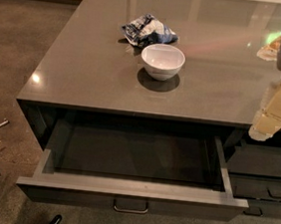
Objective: Close top drawer
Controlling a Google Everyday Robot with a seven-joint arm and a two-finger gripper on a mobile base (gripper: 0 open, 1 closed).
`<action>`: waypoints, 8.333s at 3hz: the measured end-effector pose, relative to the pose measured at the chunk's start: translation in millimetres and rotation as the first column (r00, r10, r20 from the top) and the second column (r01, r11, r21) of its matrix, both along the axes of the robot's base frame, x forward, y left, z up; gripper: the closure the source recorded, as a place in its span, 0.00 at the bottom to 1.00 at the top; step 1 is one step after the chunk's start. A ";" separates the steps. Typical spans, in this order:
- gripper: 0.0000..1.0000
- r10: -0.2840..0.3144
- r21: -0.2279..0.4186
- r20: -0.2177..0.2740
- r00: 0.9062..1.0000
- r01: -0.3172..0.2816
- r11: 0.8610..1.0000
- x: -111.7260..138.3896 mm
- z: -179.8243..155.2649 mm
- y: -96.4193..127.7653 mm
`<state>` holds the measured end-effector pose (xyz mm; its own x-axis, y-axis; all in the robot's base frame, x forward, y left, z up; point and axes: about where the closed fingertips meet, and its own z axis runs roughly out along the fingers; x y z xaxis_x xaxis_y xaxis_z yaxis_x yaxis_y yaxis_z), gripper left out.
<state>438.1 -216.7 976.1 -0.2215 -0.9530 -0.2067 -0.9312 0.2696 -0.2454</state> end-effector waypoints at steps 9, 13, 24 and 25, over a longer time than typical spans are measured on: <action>0.81 -0.275 0.334 -0.344 0.898 0.391 0.858 -129.7 -214.3 -0.7; 1.00 -0.313 0.421 -0.384 0.869 0.466 0.778 -68.7 -320.5 8.5; 1.00 -0.443 0.601 -0.089 0.892 0.403 0.690 83.8 -348.0 56.2; 1.00 -0.480 0.580 -0.119 0.869 0.453 0.677 66.9 -353.7 36.1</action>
Offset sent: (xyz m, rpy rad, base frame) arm -0.0271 -0.0063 -0.0189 0.0243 0.0202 -0.0386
